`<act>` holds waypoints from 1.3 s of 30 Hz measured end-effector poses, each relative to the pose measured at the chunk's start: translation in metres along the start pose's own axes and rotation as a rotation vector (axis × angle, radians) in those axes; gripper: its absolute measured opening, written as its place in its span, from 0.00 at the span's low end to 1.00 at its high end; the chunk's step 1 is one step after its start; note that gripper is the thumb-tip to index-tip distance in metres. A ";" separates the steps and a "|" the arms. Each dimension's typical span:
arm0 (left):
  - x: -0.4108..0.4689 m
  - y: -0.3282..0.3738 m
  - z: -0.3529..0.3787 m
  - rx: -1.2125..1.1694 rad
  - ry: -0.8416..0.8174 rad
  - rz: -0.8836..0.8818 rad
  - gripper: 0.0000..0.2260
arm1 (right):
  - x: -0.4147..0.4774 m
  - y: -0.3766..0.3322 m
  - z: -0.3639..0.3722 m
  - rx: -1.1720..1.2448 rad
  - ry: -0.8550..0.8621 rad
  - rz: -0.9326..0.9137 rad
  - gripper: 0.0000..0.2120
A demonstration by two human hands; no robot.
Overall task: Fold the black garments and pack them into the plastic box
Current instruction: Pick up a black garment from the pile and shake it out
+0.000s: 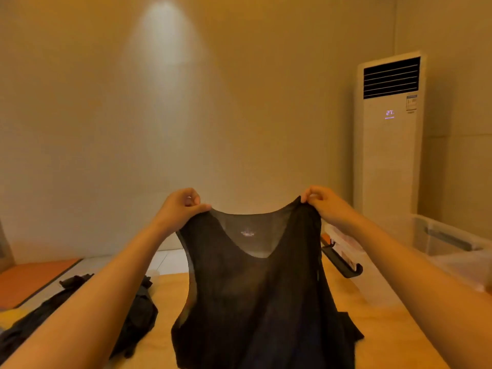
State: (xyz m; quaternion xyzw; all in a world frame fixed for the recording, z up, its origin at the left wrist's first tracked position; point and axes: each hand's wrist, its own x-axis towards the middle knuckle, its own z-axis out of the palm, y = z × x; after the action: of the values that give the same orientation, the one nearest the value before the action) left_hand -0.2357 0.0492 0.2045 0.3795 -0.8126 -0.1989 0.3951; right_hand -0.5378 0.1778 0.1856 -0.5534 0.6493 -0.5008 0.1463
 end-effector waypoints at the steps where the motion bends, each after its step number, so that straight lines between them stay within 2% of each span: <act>1: -0.001 -0.008 0.002 -0.016 -0.031 -0.021 0.11 | -0.002 0.008 0.006 -0.018 -0.015 0.022 0.18; 4: 0.001 -0.016 -0.004 -0.084 -0.126 -0.066 0.09 | 0.000 0.013 0.012 0.010 -0.045 0.063 0.19; 9: 0.006 -0.019 -0.013 -0.133 -0.239 -0.082 0.03 | 0.008 0.004 0.015 -0.015 -0.160 0.002 0.10; 12: 0.007 -0.027 -0.013 -0.105 -0.225 -0.090 0.04 | 0.014 0.004 0.015 -0.013 -0.202 0.017 0.08; 16: 0.010 -0.036 -0.009 -0.055 -0.181 -0.077 0.05 | 0.016 0.007 0.017 -0.021 -0.227 0.055 0.14; 22: 0.012 -0.048 0.000 0.026 -0.156 -0.056 0.06 | 0.017 0.024 0.029 -0.378 -0.351 0.170 0.15; 28: -0.006 -0.086 0.030 0.114 -0.211 -0.110 0.06 | -0.007 0.061 0.069 -0.354 -0.237 0.122 0.10; 31: -0.032 -0.112 0.059 0.127 -0.271 -0.136 0.04 | -0.038 0.096 0.106 -0.441 -0.280 0.088 0.11; 34: -0.061 -0.137 0.087 0.140 -0.324 -0.156 0.05 | -0.064 0.127 0.128 -0.397 -0.360 0.078 0.11; 37: -0.077 -0.151 0.098 0.163 -0.342 -0.148 0.06 | -0.074 0.136 0.131 -0.280 -0.522 0.056 0.07; 39: -0.082 -0.156 0.099 0.164 -0.363 -0.168 0.05 | -0.074 0.137 0.130 -0.231 -0.544 0.059 0.05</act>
State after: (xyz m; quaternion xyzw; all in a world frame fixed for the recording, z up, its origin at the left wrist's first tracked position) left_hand -0.2096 0.0162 0.0066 0.4345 -0.8495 -0.2296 0.1920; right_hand -0.4939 0.1626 -0.0124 -0.6611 0.6547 -0.2527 0.2654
